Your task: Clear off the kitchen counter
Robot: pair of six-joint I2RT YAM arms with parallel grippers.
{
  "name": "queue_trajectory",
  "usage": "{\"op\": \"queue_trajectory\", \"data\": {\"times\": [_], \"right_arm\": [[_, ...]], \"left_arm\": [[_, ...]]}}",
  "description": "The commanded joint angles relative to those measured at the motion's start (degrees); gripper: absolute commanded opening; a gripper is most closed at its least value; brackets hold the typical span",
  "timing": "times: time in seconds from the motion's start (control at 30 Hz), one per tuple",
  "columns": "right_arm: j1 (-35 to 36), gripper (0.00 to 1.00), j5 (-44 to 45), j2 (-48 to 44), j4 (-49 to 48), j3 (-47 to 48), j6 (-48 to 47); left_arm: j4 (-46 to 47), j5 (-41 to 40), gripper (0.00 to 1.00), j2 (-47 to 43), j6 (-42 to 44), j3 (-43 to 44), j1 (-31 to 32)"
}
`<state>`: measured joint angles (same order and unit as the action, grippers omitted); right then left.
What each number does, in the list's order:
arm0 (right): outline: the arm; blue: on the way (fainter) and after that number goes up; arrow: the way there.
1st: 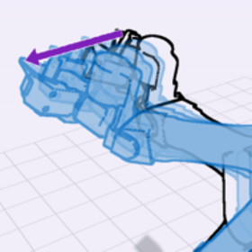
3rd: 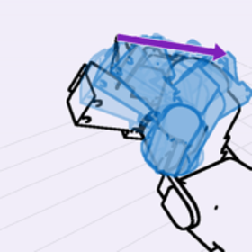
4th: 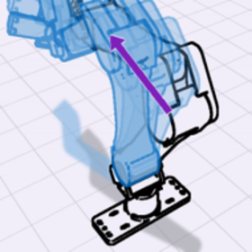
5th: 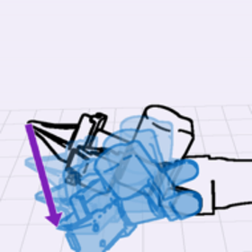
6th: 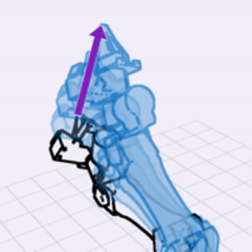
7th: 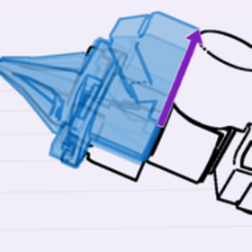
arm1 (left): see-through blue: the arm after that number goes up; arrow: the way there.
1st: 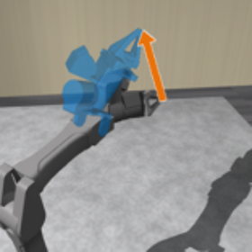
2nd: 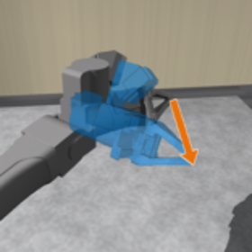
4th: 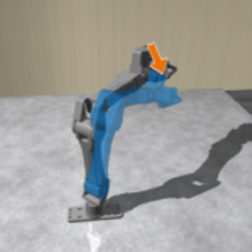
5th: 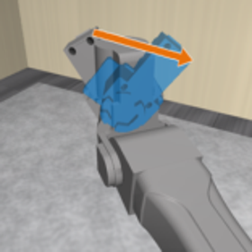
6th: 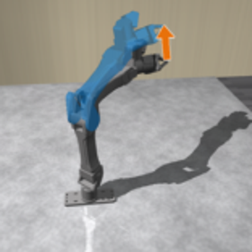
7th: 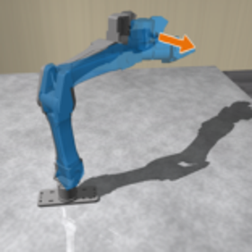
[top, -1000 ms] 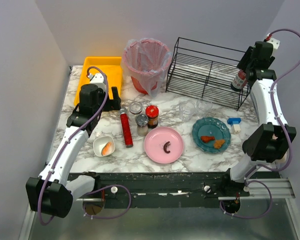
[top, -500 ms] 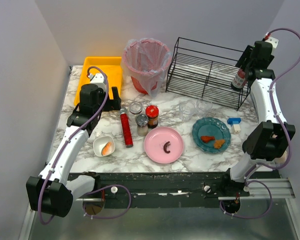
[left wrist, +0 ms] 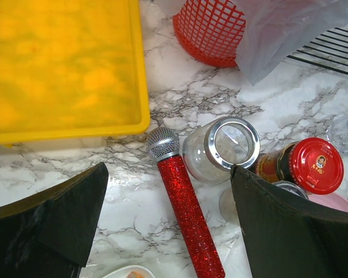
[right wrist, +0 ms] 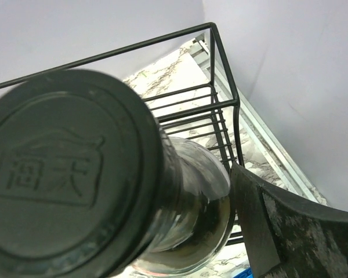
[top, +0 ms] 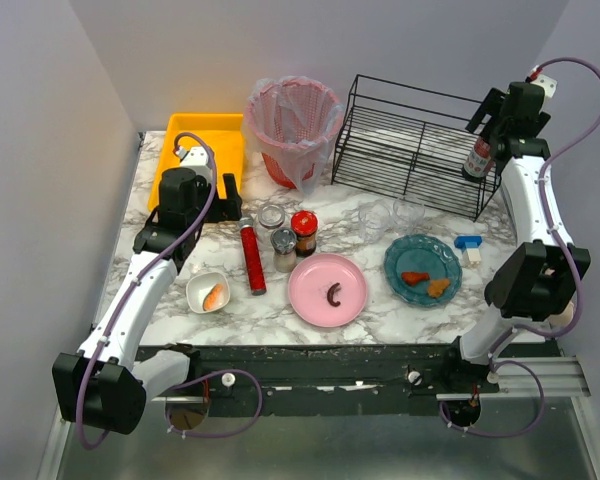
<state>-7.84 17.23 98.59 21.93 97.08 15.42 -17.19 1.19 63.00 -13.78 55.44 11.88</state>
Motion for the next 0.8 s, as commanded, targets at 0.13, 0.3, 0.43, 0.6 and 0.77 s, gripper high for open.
{"op": "queue_trajectory", "data": {"times": [0.13,0.3,0.43,0.6,0.77], "right_arm": [[-0.3,0.99,-1.8,-7.8,0.5,-4.3,4.1],[-0.3,1.0,-1.9,-13.1,0.0,-9.4,7.3],[-0.3,1.0,-2.6,-15.3,0.3,-10.9,7.8],[-0.1,1.0,-6.3,-18.7,2.2,-13.5,9.3],[4.2,1.0,-5.3,-24.3,5.1,-18.7,11.4]], "left_arm": [[0.2,1.9,0.99,-0.2,-0.5,0.0,-0.6],[0.2,1.3,0.99,-0.6,-0.8,-0.1,-0.7],[0.2,1.4,0.99,-0.7,-0.9,-0.2,-0.7],[0.1,1.2,0.99,-0.8,-0.8,-0.1,-0.8],[-0.1,0.9,0.99,-0.7,-0.8,-0.1,-1.0]]}}
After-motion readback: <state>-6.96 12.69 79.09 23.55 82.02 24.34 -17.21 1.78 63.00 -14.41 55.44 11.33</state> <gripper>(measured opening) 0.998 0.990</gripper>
